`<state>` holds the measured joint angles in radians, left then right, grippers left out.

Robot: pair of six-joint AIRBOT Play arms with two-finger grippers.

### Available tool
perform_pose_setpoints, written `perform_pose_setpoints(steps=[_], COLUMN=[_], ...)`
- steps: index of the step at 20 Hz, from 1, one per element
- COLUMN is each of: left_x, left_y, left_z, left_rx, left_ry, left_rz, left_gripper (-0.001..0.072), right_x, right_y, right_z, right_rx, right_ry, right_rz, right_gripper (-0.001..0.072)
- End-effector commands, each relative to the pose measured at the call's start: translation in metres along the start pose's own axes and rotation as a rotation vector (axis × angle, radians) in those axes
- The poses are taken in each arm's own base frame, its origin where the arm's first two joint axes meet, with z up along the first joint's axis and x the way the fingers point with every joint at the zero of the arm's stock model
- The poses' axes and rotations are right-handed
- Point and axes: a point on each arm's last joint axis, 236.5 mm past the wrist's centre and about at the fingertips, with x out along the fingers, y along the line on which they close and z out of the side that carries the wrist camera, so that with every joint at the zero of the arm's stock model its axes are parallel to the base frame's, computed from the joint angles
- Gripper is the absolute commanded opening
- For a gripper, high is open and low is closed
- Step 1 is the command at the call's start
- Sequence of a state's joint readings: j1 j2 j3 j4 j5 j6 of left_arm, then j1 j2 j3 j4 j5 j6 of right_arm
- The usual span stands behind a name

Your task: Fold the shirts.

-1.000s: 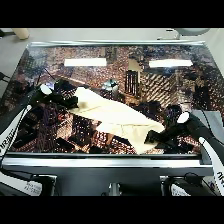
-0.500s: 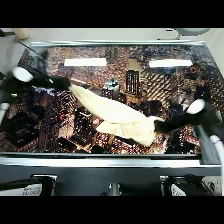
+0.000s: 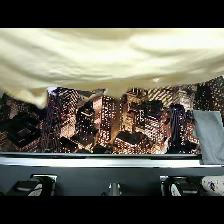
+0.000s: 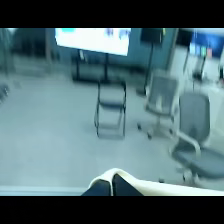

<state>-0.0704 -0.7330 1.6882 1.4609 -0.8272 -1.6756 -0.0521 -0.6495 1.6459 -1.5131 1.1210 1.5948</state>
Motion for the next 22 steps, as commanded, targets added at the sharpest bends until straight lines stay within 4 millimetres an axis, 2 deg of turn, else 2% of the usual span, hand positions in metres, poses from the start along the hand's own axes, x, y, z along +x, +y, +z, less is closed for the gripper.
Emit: perform_pose_setpoints(steps=[1,3,4,6,9,11,13,14,15,16,17,18,19,20,21,22], left_x=[-0.059,-0.045,-0.033,-0.01,0.015,0.021,0.02,0.019,0.021,0.023,0.025,0.026,0.027,0.025,0.017,0.005], left_y=[0.007,0.016,0.023,0.036,0.05,0.059,0.069,0.072,0.072,0.071,0.071,0.072,0.073,0.073,0.071,0.065], left_z=[0.03,-0.011,-0.045,-0.127,-0.277,-0.376,-0.459,-0.49,-0.516,-0.533,-0.543,-0.545,-0.539,-0.53,-0.523,-0.523], left_rx=[-0.016,-0.021,-0.026,-0.044,-0.111,-0.171,-0.225,-0.254,-0.282,-0.312,-0.317,-0.291,-0.247,-0.207,-0.19,-0.198], left_ry=[-0.083,0.069,0.178,0.414,0.76,0.948,1.106,1.173,1.241,1.293,1.349,1.399,1.444,1.471,1.498,1.531], left_rz=[0.059,0.087,0.106,0.139,0.151,0.167,0.202,0.218,0.229,0.234,0.235,0.214,0.171,0.13,0.108,0.096], left_gripper=[0.0022,0.0023,0.0023,0.0024,0.0024,0.0024,0.0024,0.0025,0.0026,0.0081,0.0286,0.056,0.0657,0.0656,0.0652,0.0597], right_x=[-0.038,-0.014,0.002,0.044,0.118,0.17,0.215,0.232,0.246,0.255,0.257,0.255,0.249,0.239,0.225,0.21], right_y=[-0.006,-0.008,-0.01,-0.014,-0.014,-0.006,0.009,0.021,0.034,0.046,0.056,0.059,0.056,0.05,0.037,0.018], right_z=[0.033,0.013,-0.002,-0.05,-0.153,-0.224,-0.293,-0.323,-0.351,-0.371,-0.386,-0.394,-0.398,-0.4,-0.403,-0.406], right_rx=[0.038,0.042,0.043,0.049,0.073,0.109,0.183,0.237,0.302,0.358,0.405,0.42,0.381,0.297,0.196,0.13], right_ry=[-0.126,-0.031,0.038,0.252,0.644,0.844,1.01,1.073,1.131,1.17,1.217,1.25,1.276,1.303,1.349,1.406], right_rz=[-0.032,-0.037,-0.042,-0.056,-0.044,-0.003,0.056,0.096,0.139,0.172,0.204,0.214,0.228,0.251,0.248,0.2], right_gripper=[0.002,0.002,0.002,0.002,0.002,0.002,0.0022,0.0022,0.0021,0.0022,0.0031,0.0118,0.0331,0.0558,0.072,0.0663])
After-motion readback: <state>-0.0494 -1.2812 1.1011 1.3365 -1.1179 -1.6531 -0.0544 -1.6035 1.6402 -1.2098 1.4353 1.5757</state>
